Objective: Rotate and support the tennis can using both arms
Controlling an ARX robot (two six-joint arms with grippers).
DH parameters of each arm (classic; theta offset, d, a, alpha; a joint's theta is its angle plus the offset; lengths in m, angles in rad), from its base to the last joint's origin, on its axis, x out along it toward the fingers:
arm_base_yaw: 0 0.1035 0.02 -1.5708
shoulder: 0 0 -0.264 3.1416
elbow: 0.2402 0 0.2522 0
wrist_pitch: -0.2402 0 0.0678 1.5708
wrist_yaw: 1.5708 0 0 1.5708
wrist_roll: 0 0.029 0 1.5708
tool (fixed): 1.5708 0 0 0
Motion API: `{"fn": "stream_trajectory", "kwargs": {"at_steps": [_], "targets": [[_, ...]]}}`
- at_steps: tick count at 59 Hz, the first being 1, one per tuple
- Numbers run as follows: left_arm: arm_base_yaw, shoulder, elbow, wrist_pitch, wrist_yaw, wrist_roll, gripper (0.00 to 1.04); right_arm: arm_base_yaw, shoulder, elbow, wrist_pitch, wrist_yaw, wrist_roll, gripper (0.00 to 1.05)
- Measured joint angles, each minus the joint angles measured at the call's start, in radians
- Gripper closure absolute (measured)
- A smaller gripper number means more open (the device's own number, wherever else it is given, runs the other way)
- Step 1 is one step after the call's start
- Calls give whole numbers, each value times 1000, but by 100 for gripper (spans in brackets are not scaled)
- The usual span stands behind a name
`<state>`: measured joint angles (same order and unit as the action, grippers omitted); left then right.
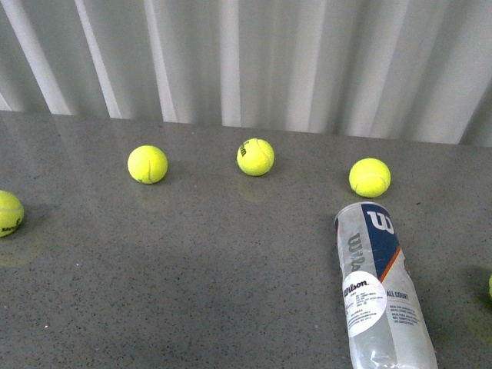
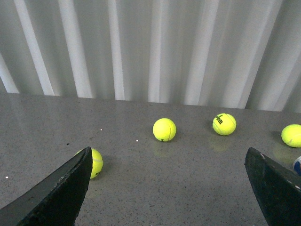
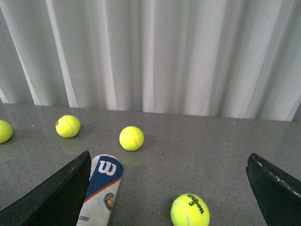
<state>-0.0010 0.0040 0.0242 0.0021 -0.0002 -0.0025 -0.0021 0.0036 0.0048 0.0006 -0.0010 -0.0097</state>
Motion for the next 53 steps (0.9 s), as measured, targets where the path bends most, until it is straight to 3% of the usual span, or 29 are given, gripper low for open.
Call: {"fn": "stream_trajectory", "kwargs": {"at_steps": [50,51,53], "targets": [[0,0,0,0,0,0,7,0,0,0,0,0,0,7],[0,0,0,0,0,0,7,2,1,0,-1,8,2,7],[0,0,0,0,0,0,7,44,29,21,-52,133,33,7]]}}
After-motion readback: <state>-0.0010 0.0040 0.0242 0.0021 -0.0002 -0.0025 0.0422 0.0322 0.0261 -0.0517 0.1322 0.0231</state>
